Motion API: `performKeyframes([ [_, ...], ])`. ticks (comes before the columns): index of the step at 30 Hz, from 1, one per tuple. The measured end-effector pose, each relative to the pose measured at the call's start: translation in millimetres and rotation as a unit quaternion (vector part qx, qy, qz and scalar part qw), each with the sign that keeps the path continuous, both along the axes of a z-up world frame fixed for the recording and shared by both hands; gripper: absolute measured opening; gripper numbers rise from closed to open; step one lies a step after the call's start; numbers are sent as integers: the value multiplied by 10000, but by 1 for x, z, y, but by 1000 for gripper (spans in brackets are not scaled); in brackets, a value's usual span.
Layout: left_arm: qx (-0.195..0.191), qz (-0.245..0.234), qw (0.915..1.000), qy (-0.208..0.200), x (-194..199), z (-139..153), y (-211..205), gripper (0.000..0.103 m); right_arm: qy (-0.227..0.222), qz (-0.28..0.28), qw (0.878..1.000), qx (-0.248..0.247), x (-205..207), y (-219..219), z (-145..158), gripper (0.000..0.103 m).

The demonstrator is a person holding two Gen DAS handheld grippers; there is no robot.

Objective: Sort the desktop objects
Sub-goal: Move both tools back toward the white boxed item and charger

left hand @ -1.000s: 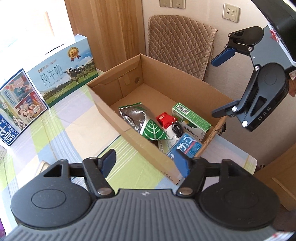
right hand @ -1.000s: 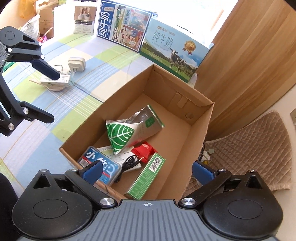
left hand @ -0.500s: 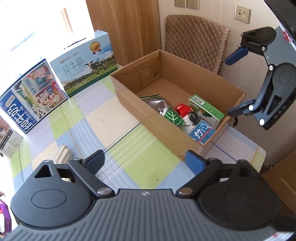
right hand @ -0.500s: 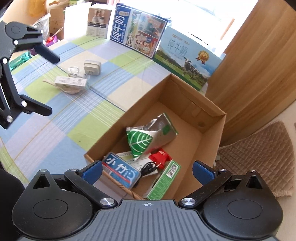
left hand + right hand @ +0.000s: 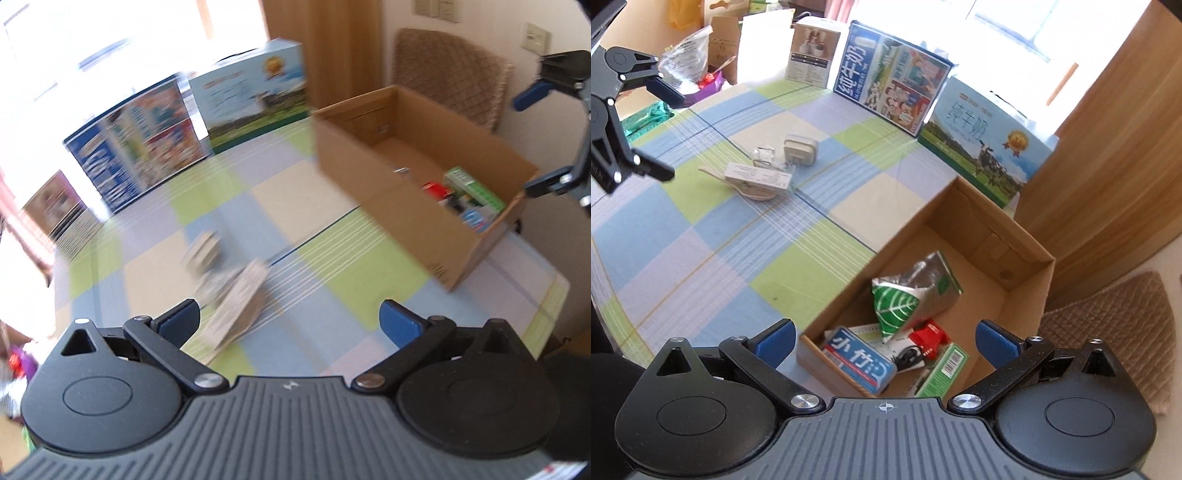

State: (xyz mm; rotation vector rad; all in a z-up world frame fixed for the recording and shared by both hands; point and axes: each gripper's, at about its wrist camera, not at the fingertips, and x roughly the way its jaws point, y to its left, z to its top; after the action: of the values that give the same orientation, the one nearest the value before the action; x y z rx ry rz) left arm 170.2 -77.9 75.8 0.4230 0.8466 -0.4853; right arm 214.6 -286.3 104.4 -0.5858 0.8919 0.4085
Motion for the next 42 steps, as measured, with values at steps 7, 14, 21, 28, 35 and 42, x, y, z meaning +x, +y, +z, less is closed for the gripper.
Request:
performKeyframes([
  [7, -99, 554, 9984, 71, -5, 0, 62, 102, 7, 226, 9997, 10, 2, 30, -3, 101],
  [14, -18, 723, 9973, 93, -13, -8, 93, 102, -15, 529, 9986, 80, 1, 66, -5, 101],
  [21, 130, 615, 9980, 104, -17, -24, 103, 102, -174, 825, 9962, 214, 1, 100, -12, 101],
  [28, 141, 493, 9986, 106, -10, -43, 104, 102, -291, 1298, 9910, 157, 2, 125, -28, 101],
  [35, 206, 264, 9993, 184, 4, -68, 102, 101, -211, 1558, 9876, 40, 20, 141, -52, 101],
  [42, 329, 121, 9991, 224, 23, -93, 102, 101, -5, 1678, 9857, 132, 47, 156, -77, 101],
])
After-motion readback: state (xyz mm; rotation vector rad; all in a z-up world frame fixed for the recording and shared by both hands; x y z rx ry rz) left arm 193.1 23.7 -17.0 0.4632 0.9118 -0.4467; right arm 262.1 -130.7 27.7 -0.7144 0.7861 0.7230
